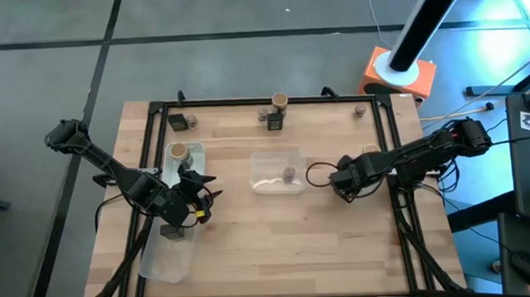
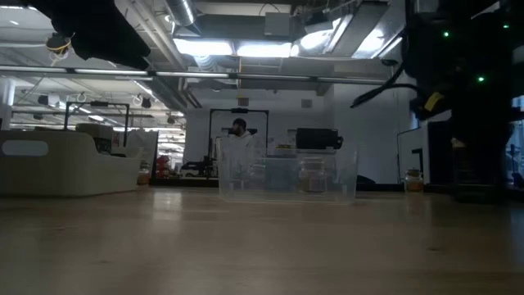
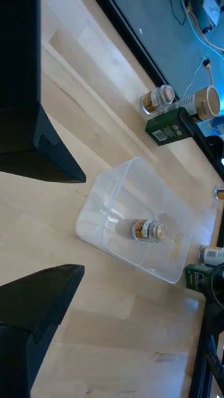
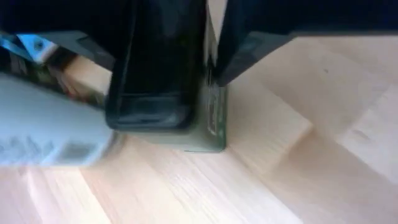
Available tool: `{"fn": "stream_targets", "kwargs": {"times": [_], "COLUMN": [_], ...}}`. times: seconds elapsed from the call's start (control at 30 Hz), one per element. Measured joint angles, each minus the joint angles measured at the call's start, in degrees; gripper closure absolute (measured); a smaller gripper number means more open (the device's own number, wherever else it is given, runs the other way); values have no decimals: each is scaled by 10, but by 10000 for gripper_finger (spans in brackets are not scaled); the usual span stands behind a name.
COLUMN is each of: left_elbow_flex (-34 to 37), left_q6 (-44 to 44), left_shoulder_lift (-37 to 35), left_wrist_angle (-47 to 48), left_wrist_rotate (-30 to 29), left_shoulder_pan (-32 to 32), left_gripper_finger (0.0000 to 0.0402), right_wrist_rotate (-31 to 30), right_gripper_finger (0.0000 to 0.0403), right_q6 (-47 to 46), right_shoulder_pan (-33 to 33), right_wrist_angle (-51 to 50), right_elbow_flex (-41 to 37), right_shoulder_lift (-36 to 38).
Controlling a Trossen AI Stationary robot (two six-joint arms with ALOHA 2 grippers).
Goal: Sort spices by type
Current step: Put the black seasoning can into the bottom transparent bin
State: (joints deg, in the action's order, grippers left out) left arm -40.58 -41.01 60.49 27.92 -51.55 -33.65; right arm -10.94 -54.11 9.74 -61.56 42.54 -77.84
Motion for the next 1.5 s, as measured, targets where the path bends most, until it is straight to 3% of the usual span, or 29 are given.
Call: {"fn": "stream_targets", "kwargs": {"times": [0.2, 0.43, 0.77, 1.2, 1.5], "left_elbow_flex": [0, 0, 0, 0, 0], "left_q6": [1, 1, 1, 10, 10], "left_shoulder_lift": [0, 0, 0, 0, 0], "left_wrist_angle": [0, -1, -4, -34, -34], "left_wrist_rotate": [0, 0, 0, 11, 14], "left_shoulder_pan": [0, 0, 0, -1, -6], "left_gripper_finger": [192, 192, 192, 192, 192], "right_wrist_rotate": [-4, 26, 35, 4, -5], "right_gripper_finger": [284, 283, 284, 284, 279], "right_q6": [65, 114, 156, 306, 396], "right_shoulder_pan": [0, 4, 73, 116, 111], "right_wrist_angle": [61, 123, 186, 461, 421], "right_elbow_flex": [0, 13, 68, 74, 194], "right_shoulder_lift": [0, -1, -1, -31, -117]}}
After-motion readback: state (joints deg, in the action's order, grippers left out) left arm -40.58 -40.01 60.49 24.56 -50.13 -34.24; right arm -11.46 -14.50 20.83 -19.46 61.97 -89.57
